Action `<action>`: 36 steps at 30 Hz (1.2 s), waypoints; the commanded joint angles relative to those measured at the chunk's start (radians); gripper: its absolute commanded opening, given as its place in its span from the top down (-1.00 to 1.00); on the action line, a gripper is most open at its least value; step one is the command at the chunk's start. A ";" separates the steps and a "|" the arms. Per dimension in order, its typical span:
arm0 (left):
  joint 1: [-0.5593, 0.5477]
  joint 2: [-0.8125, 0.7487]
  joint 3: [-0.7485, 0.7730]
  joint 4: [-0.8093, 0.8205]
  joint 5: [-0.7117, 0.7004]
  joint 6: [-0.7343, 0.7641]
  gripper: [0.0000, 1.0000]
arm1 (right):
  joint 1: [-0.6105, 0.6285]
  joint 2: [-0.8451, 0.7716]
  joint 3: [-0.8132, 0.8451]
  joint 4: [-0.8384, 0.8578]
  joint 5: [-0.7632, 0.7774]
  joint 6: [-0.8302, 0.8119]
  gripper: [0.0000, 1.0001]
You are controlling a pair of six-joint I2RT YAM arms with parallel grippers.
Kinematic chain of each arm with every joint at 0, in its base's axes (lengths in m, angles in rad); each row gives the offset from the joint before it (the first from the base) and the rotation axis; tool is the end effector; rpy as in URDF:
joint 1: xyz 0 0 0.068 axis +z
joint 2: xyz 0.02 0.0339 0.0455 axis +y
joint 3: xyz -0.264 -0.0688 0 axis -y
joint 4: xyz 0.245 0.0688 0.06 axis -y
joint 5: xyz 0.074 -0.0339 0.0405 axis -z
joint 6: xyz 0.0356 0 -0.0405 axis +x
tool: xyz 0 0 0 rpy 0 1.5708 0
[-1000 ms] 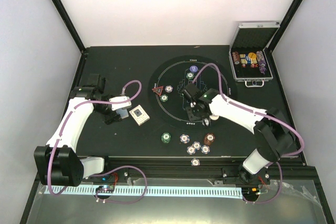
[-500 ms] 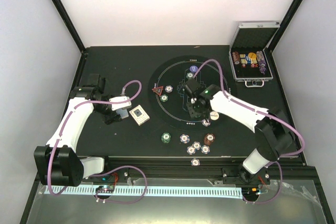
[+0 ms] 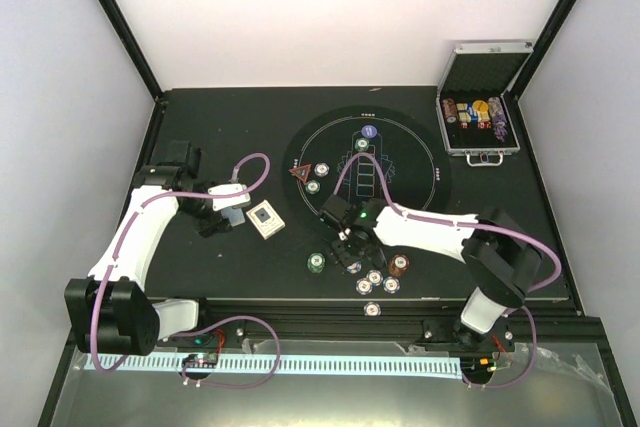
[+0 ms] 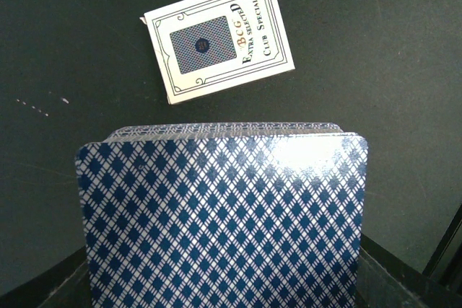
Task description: Distribute texas hold em gaming equipment
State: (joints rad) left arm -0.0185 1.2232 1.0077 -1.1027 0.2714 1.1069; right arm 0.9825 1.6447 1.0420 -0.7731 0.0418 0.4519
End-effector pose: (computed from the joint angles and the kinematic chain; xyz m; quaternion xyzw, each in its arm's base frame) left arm 0.2091 -0.0134 0.2631 0.5388 0.8223 -0.0502 0.1763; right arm 0.1658 0.2459 0.1798 -0.2589 0.9608 0.0483 0.0870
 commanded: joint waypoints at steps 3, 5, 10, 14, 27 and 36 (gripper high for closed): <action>0.008 -0.013 0.036 -0.008 -0.005 0.019 0.97 | 0.034 0.077 -0.005 0.044 -0.022 0.017 -0.61; 0.008 -0.014 0.037 -0.008 -0.007 0.020 0.97 | 0.034 0.086 -0.014 0.049 -0.015 0.019 -0.62; 0.008 -0.013 0.038 -0.008 -0.008 0.021 0.97 | 0.035 0.089 -0.048 0.054 -0.014 0.025 -0.56; 0.008 -0.013 0.038 -0.006 -0.008 0.021 0.97 | 0.037 0.076 -0.070 0.056 -0.009 0.033 -0.39; 0.009 -0.014 0.040 -0.006 -0.009 0.022 0.97 | 0.047 0.052 -0.030 0.018 0.041 0.040 0.36; 0.008 -0.014 0.042 -0.007 -0.009 0.023 0.97 | 0.030 -0.010 0.072 -0.075 0.114 0.023 0.50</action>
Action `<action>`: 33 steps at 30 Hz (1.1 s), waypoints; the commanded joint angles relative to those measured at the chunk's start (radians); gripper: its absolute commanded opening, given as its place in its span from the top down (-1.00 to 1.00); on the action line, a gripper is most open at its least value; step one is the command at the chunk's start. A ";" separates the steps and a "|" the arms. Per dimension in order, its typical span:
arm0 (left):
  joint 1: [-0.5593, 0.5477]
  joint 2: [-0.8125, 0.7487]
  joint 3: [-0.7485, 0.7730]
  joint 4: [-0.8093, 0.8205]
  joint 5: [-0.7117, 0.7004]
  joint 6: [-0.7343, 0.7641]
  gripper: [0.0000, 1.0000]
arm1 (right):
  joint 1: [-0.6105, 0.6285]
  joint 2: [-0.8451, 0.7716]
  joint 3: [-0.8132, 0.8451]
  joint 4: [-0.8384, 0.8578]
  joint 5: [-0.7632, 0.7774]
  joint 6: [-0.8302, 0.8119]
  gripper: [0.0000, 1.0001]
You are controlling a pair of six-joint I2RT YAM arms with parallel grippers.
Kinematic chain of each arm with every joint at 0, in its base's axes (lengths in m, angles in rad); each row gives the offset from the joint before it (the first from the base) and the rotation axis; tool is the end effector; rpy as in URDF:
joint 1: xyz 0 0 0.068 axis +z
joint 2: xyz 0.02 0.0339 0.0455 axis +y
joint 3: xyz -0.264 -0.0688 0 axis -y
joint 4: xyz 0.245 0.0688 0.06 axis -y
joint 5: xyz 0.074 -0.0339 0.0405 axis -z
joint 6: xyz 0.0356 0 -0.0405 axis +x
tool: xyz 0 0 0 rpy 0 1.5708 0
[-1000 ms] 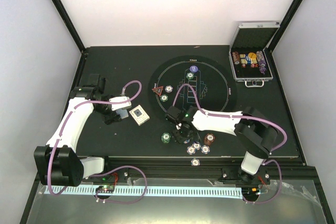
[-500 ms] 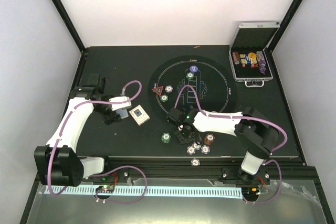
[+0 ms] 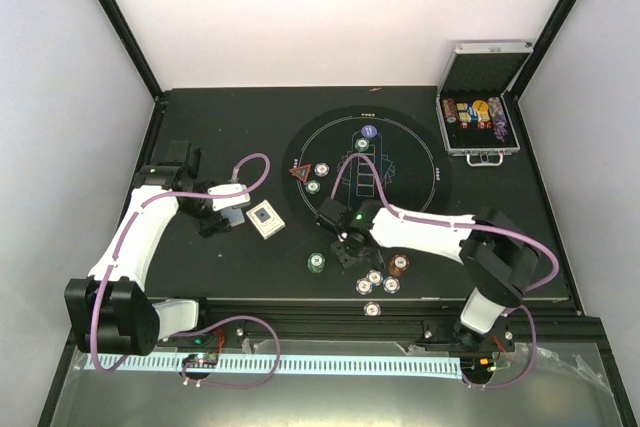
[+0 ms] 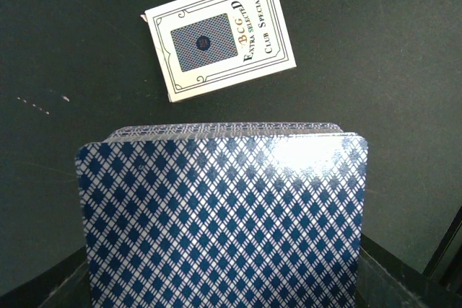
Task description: Distribute texas hold em gaming equipment
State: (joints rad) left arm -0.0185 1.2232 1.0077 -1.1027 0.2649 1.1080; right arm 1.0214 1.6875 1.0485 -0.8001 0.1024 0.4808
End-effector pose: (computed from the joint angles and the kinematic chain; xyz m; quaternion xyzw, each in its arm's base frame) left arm 0.2091 -0.0132 0.2630 0.5391 0.8226 -0.0473 0.1747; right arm 0.1585 0.2519 0.1693 -0.2628 0.9612 0.0075 0.0829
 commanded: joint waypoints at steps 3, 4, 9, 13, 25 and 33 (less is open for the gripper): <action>0.008 -0.014 0.042 -0.007 -0.003 0.021 0.97 | -0.043 -0.075 0.107 -0.075 0.059 -0.026 0.51; 0.008 -0.014 0.043 -0.009 -0.003 0.021 0.97 | -0.062 -0.080 0.122 -0.082 0.061 -0.036 0.51; 0.009 -0.013 0.045 -0.011 0.005 0.019 0.97 | -0.232 -0.032 0.257 -0.105 0.090 -0.124 0.52; 0.008 -0.010 0.046 -0.013 0.011 0.016 0.97 | -0.396 0.099 0.457 -0.104 0.104 -0.208 0.52; 0.007 0.015 0.059 -0.017 0.024 0.000 0.97 | -0.673 0.762 1.345 -0.278 0.084 -0.223 0.53; 0.008 0.025 0.063 -0.017 0.018 0.007 0.97 | -0.707 0.871 1.304 -0.205 0.041 -0.216 0.53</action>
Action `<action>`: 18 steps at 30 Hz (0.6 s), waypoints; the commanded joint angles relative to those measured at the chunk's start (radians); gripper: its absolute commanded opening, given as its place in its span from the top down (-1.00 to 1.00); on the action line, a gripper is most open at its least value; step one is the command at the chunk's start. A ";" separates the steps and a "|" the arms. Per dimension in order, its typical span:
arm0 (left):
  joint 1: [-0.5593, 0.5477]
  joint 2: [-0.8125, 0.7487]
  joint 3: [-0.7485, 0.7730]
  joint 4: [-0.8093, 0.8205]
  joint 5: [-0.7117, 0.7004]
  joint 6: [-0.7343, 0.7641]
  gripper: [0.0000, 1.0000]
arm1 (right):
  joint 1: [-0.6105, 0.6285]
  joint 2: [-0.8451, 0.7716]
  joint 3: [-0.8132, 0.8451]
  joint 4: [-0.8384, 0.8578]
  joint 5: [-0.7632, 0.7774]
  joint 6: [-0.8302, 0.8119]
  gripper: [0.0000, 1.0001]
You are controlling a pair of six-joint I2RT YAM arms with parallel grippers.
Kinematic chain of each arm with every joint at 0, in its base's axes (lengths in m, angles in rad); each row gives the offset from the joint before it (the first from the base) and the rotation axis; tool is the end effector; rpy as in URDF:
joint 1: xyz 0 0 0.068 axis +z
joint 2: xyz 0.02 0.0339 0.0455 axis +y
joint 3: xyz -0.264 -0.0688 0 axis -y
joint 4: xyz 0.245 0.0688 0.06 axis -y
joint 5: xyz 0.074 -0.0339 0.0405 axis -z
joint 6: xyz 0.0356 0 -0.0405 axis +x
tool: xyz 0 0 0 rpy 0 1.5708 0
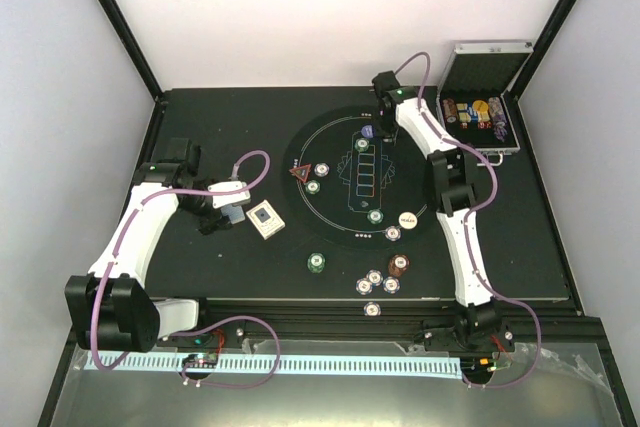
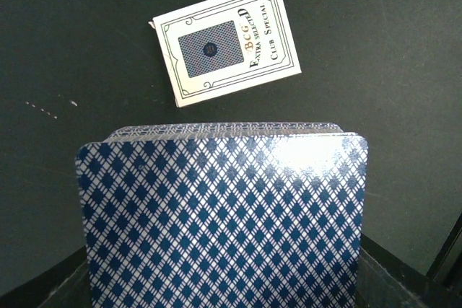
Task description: Distribute texas hold em gaming equipment
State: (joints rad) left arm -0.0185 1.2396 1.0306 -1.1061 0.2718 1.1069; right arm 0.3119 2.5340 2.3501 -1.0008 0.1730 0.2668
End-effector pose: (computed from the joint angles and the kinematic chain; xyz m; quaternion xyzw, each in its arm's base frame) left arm 0.2134 -0.0135 0.2662 0.5389 0.8220 -0.0496 0.1776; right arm 0.5060 0.1567 0.1774 -0.0055 0.9779 -0.0267 0.2074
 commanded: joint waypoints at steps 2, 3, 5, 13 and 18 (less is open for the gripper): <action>0.008 0.012 0.042 -0.012 0.008 0.008 0.97 | 0.003 0.041 -0.002 0.002 -0.033 -0.003 0.53; 0.008 0.013 0.042 -0.013 0.006 0.009 0.97 | 0.002 0.047 -0.003 0.008 -0.034 -0.005 0.53; 0.008 0.014 0.042 -0.012 0.006 0.010 0.97 | 0.001 0.057 -0.001 0.015 -0.032 -0.005 0.53; 0.009 0.019 0.040 -0.007 0.006 0.009 0.97 | -0.005 0.042 0.017 -0.005 -0.037 -0.012 -0.30; 0.008 0.025 0.033 -0.001 0.000 0.005 0.97 | -0.003 -0.081 0.005 -0.065 -0.035 -0.006 -0.40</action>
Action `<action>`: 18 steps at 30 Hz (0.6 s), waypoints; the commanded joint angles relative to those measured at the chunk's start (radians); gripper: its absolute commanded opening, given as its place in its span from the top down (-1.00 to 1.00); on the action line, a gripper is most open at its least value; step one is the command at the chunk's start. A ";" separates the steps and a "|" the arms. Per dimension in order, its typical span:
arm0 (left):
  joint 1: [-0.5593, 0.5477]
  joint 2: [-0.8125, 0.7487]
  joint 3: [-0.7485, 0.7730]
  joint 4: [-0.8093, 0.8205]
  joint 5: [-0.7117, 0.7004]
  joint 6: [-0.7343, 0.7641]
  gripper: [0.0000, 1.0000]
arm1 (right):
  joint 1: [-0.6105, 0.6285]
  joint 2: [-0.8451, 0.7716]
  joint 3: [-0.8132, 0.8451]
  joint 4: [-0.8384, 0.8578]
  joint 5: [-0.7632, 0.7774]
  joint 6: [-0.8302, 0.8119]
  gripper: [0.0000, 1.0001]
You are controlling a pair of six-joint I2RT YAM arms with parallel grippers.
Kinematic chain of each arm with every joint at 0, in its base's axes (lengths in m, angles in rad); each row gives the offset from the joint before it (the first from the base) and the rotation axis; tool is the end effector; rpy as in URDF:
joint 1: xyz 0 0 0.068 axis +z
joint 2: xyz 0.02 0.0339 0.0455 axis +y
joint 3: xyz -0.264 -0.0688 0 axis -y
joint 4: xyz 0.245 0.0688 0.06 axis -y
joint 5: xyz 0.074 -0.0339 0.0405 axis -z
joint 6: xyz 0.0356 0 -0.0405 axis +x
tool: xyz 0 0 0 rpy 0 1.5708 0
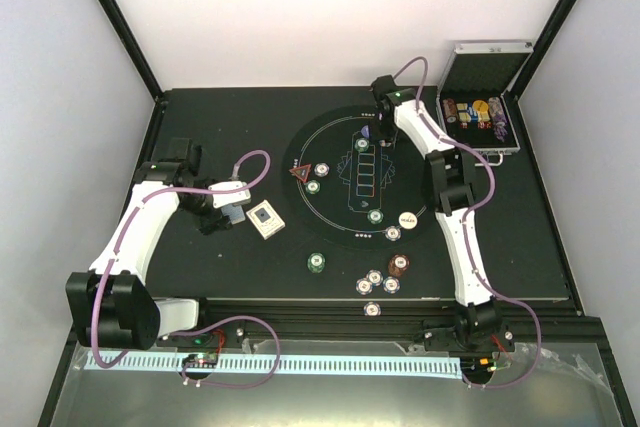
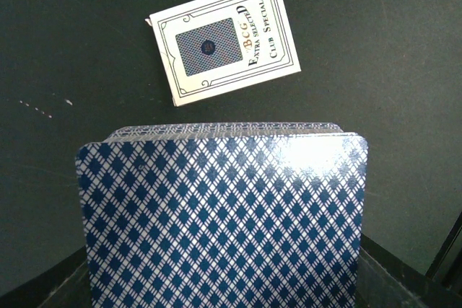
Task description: Distribute texas hold em gaming equipment
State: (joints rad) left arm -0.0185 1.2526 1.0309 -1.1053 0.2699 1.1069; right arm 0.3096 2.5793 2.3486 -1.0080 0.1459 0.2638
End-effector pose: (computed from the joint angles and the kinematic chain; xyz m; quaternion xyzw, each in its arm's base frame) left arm 0.2155 -0.0135 0.2638 0.5385 0.8232 -0.0519 0.1722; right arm 0.5075 0.1569 0.1534 -0.0105 0.9836 -0.0223 0.1784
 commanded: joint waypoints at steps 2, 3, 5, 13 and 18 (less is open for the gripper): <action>0.008 0.013 0.029 0.000 0.003 0.004 0.97 | 0.012 -0.228 -0.084 -0.057 -0.004 0.005 -0.40; 0.008 0.012 0.027 0.002 0.003 0.003 0.97 | 0.027 -0.297 -0.165 -0.041 0.007 0.005 -0.41; 0.008 0.009 0.025 0.005 0.006 0.001 0.97 | 0.077 -0.456 -0.358 0.014 0.039 0.005 -0.42; 0.006 -0.002 0.019 0.007 0.014 0.007 0.97 | 0.395 -0.973 -0.996 0.088 0.134 0.156 -0.42; 0.008 -0.005 0.021 0.005 0.011 0.013 0.97 | 0.615 -1.111 -1.199 0.071 0.103 0.334 -0.31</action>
State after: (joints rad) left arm -0.0189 1.2610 1.0306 -1.1004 0.2699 1.1069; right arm 0.8211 1.5162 1.2774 -0.9268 0.2333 0.4236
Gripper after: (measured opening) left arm 0.670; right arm 0.665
